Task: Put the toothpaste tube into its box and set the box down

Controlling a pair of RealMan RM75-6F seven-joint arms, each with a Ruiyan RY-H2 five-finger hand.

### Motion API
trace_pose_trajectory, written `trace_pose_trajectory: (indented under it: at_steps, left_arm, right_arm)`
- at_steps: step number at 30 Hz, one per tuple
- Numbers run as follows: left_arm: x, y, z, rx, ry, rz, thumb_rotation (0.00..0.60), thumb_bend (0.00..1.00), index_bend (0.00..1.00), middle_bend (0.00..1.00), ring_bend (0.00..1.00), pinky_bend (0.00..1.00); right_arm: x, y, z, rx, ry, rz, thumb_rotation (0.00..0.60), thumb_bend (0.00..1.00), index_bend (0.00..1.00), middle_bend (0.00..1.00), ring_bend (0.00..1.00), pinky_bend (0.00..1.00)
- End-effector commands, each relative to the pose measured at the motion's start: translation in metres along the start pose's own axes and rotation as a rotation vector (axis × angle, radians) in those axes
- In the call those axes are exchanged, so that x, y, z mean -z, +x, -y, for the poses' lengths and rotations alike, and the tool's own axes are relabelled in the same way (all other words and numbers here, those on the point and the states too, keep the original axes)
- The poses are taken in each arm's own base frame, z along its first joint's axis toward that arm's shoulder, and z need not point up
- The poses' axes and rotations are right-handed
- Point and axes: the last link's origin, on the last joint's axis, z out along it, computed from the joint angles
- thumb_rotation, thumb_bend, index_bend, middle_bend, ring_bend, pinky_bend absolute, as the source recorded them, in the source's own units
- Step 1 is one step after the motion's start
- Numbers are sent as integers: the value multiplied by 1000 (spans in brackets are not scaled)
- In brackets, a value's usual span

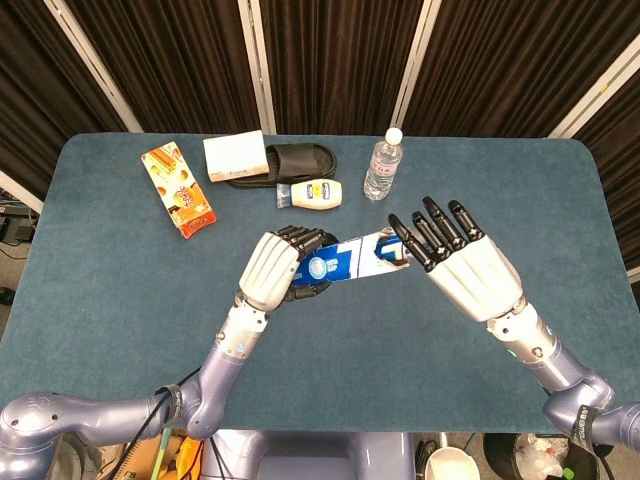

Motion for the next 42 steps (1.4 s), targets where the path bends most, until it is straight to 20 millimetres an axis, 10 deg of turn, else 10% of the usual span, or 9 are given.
trace_pose_trajectory:
  at_steps: [1,42]
  left_arm:
    - [1,0,0,39,-17,-27,600,430,397,538,520,545]
    - [7,-11,0,182,-40,-91,600,442,365,524,503,536]
  right_arm:
    - [1,-1,-1,2,-7,5,600,449,245,443,303,427]
    - [-11,17,-5,-30,-49,-72,600,396,65,387,236,374]
